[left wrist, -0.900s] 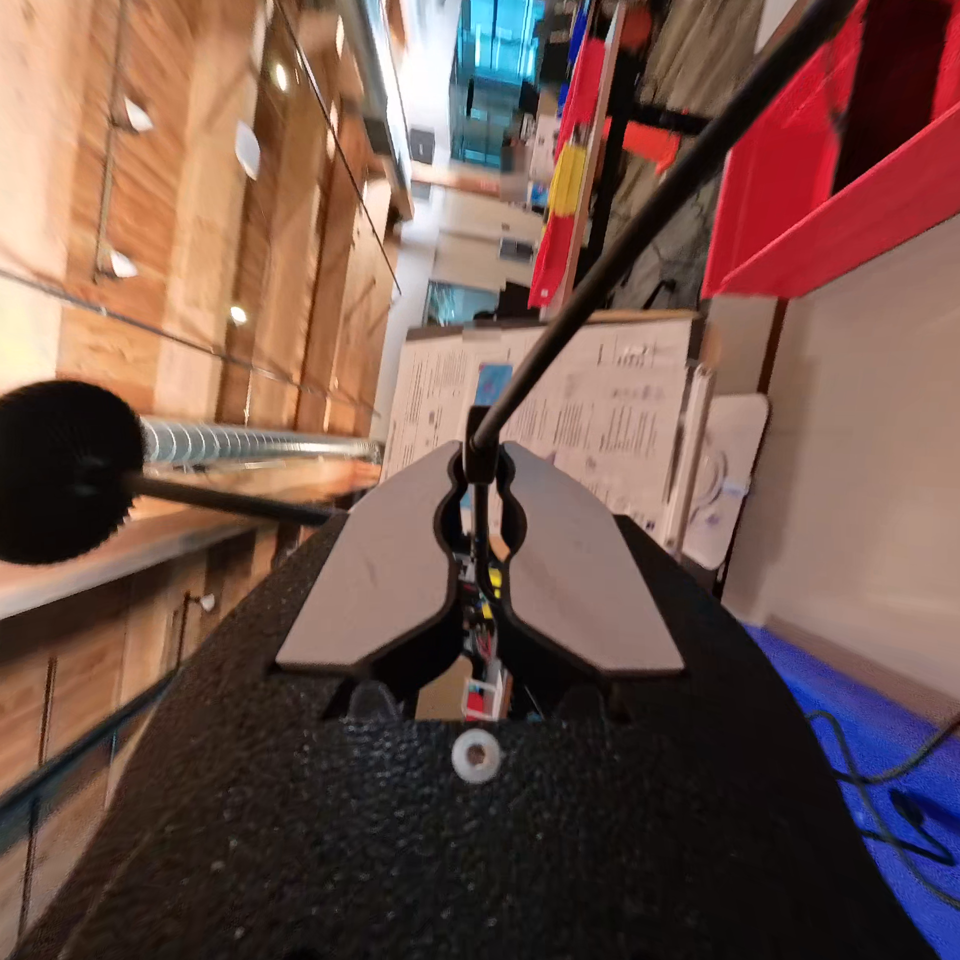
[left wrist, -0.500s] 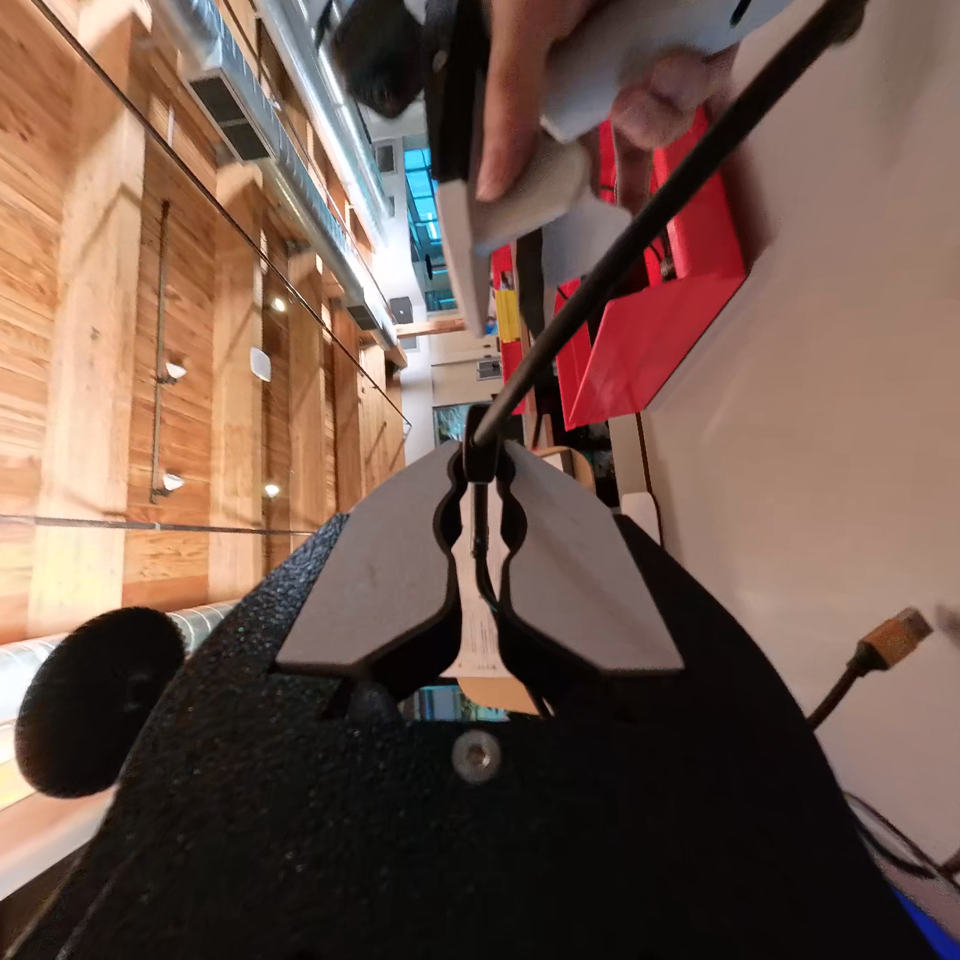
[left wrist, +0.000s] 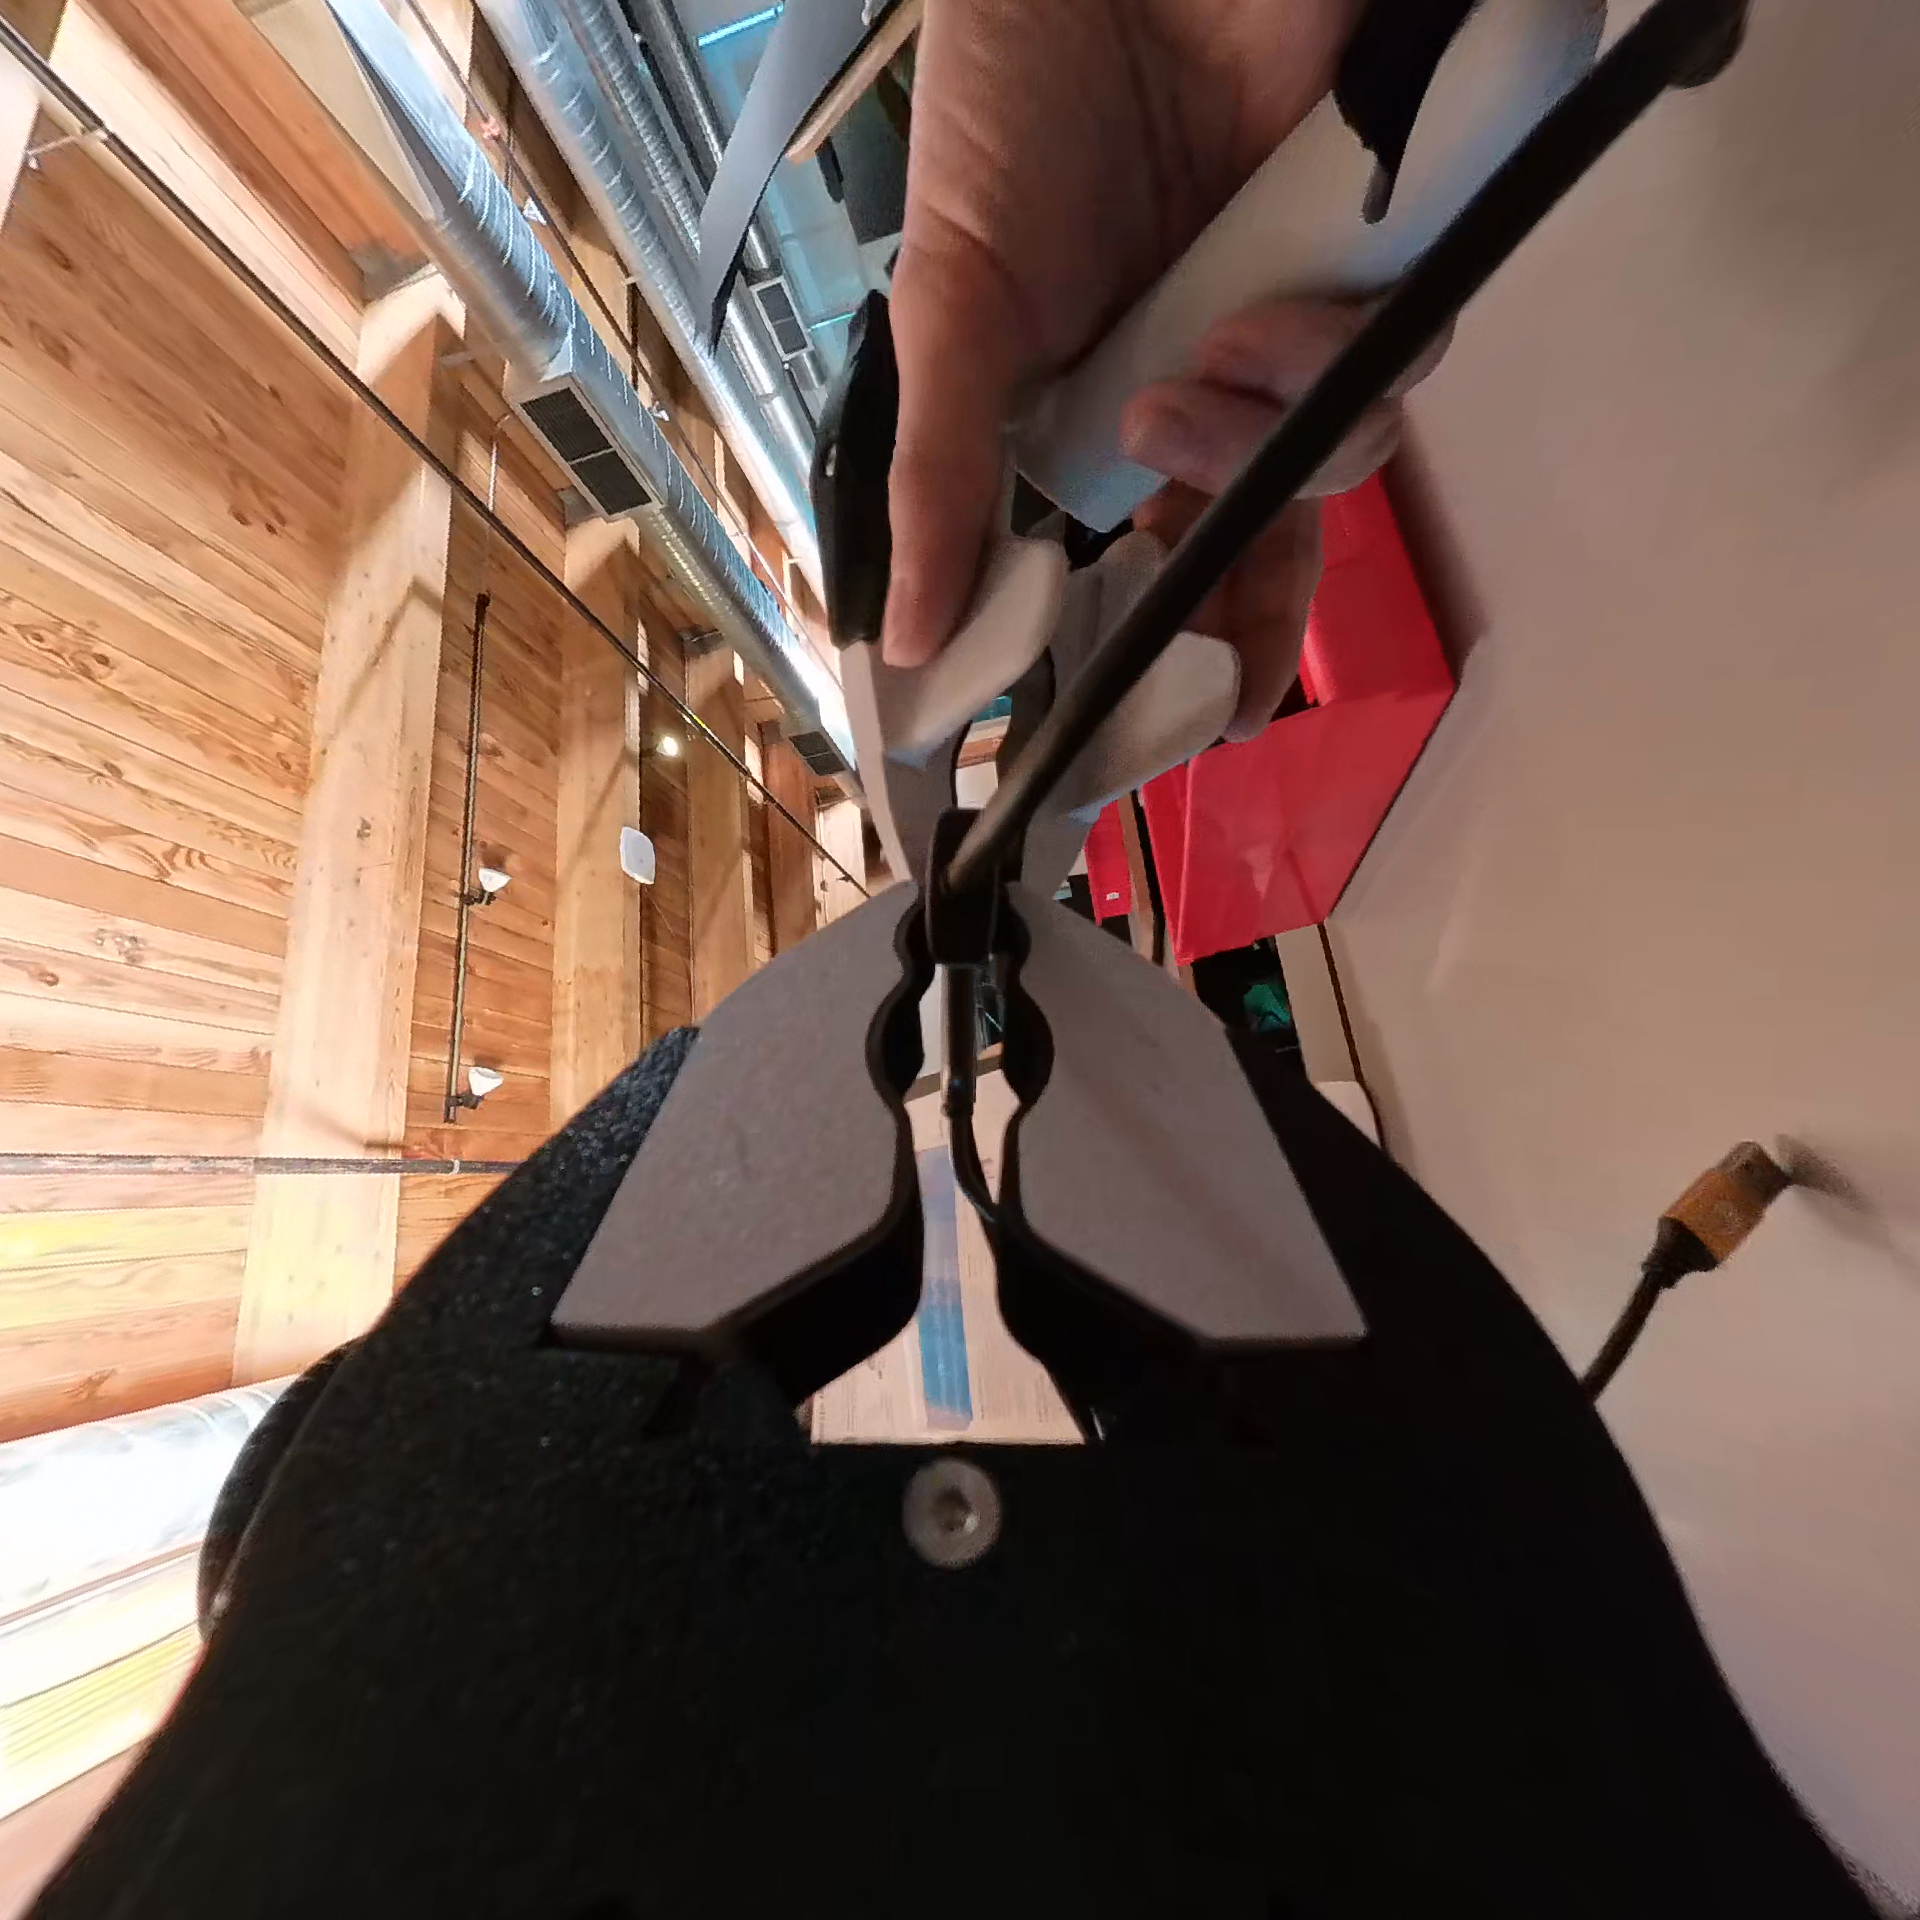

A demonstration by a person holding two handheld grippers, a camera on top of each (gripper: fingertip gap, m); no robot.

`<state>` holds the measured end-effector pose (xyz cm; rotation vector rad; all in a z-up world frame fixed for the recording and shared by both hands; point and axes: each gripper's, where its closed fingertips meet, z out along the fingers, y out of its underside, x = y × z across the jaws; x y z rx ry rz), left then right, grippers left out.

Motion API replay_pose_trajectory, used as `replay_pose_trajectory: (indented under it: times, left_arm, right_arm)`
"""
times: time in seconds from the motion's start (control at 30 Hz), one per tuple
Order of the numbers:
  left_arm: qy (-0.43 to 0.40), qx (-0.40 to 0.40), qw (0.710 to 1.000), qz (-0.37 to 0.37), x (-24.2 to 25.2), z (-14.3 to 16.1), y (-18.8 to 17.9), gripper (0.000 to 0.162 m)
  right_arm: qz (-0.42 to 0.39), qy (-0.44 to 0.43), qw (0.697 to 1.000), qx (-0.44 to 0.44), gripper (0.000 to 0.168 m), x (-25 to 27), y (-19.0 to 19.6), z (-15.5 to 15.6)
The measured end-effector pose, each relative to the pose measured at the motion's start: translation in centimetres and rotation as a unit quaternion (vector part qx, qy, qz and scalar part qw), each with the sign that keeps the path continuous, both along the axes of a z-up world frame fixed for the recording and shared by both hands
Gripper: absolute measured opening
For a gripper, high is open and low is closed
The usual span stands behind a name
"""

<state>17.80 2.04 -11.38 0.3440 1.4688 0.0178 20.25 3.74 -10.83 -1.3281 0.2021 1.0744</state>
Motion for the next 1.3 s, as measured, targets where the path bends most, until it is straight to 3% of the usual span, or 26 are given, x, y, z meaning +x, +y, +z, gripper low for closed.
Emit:
replay_pose_trajectory:
  times: [0.13,0.2,0.27,0.33,0.4,0.47,0.53,0.63,0.7,0.77,0.83,0.87,0.93,0.97,1.03,1.2,1.3]
  left_arm:
    - [0.007,-0.007,1.0,0.0,0.2,-0.8,0.6,0.013]
    - [0.024,-0.04,0.998,0.028,0.9,-1.2,2.0,0.02]
    - [0.037,-0.125,0.989,0.069,1.1,-0.8,4.5,0.036]
    - [0.06,-0.256,0.957,0.121,0.8,-0.9,7.6,0.039]
    - [0.131,-0.437,0.882,0.116,0.0,-2.3,8.3,0.04]
    - [0.187,-0.622,0.759,0.053,-0.8,-2.9,6.5,0.043]
    - [0.227,-0.73,0.645,-0.01,-1.0,-3.3,3.8,0.044]
    - [0.286,-0.79,0.536,-0.08,-0.5,-4.3,-0.1,0.045]
    - [0.32,-0.834,0.432,-0.123,0.1,-4.5,-1.3,0.047]
    - [0.353,-0.856,0.327,-0.19,0.3,-3.8,-2.0,0.035]
    - [0.368,-0.857,0.276,-0.231,0.4,-3.2,-2.2,0.036]
    - [0.366,-0.858,0.274,-0.236,0.6,-3.1,-2.0,0.035]
    - [0.351,-0.854,0.311,-0.226,0.9,-3.1,-1.8,0.025]
    - [0.342,-0.846,0.349,-0.215,0.9,-3.3,-1.6,0.009]
    - [0.328,-0.816,0.437,-0.189,0.7,-3.7,-1.4,0.009]
    - [0.256,-0.745,0.614,-0.052,1.1,-4.3,1.6,0.009]
    - [0.21,-0.648,0.728,0.074,1.4,-4.3,3.8,0.009]
  right_arm:
    - [0.013,0.014,0.999,0.026,0.015,0.2,0.4,-0.3]
    - [-0.024,0.026,0.998,0.043,0.013,1.1,0.6,0.0]
    - [-0.076,0.03,0.994,0.077,0.011,2.6,0.1,1.2]
    - [-0.121,-0.003,0.989,0.086,0.01,3.9,-0.7,1.6]
    - [-0.152,-0.02,0.983,0.104,0.01,4.9,-1.4,2.3]
    - [-0.162,-0.005,0.979,0.126,0.01,5.2,-1.8,3.0]
    - [-0.149,0.008,0.978,0.144,0.01,4.6,-1.6,3.1]
    - [-0.092,0.018,0.982,0.162,0.009,2.6,-1.0,2.9]
    - [-0.056,0.042,0.979,0.191,0.01,1.5,-1.2,3.4]
    - [-0.03,0.062,0.973,0.219,0.009,0.8,-1.5,3.8]
    - [-0.021,0.062,0.973,0.222,0.01,0.2,-1.4,3.7]
    - [-0.015,0.059,0.974,0.219,0.009,-0.1,-1.3,3.6]
    - [-0.025,0.046,0.974,0.22,0.01,-0.3,-1.1,3.5]
    - [-0.026,0.042,0.974,0.222,0.01,-0.4,-1.1,3.6]
    - [-0.044,0.017,0.979,0.196,0.01,-0.1,-0.6,3.1]
    - [-0.087,-0.077,0.982,0.147,0.014,0.8,-0.6,2.4]
    - [-0.143,-0.135,0.971,0.137,0.05,1.4,-0.9,2.9]
